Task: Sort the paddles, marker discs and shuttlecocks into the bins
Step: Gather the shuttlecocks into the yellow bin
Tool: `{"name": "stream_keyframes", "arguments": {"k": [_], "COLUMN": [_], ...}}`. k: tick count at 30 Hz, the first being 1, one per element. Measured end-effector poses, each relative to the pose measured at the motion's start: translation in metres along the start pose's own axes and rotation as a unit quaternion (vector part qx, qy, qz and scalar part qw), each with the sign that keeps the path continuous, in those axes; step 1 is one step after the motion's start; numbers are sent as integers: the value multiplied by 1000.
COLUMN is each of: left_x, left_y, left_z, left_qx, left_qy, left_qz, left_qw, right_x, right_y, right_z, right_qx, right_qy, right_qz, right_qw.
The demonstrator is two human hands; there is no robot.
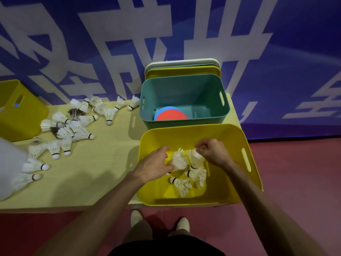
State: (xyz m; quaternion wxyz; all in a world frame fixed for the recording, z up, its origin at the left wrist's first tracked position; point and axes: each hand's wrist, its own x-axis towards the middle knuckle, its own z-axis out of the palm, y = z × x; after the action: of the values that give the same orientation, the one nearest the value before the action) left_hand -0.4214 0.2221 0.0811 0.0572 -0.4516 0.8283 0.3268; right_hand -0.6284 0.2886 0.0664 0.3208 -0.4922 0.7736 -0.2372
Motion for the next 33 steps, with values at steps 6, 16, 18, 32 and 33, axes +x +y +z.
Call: {"name": "stream_keyframes", "arguments": {"k": [6,16,18,32,33], "left_x": [-7,-53,-63,-163,-169], "left_y": [-8,-85,-107,-314,-329], "left_z": [-16,-84,-94,-142,-143], "left_qx": [-122,-314,-323,-339,-340], "left_qy": [97,243,249,248,250], "left_qz": [34,-11,-22,-47,-55], "left_qw": [987,918,913,906,905], "right_x": [7,15,16,6,6], "right_y": [-20,-113,-135,-308,-316], "right_z": [9,41,55,228,239], "right_qx": [11,145,128,101,97], "right_qy": [-5,12,28,-37,-46], "right_qz": [-26,-116,-127,-93,-91], "right_qw": [1000,982,983,990,990]}}
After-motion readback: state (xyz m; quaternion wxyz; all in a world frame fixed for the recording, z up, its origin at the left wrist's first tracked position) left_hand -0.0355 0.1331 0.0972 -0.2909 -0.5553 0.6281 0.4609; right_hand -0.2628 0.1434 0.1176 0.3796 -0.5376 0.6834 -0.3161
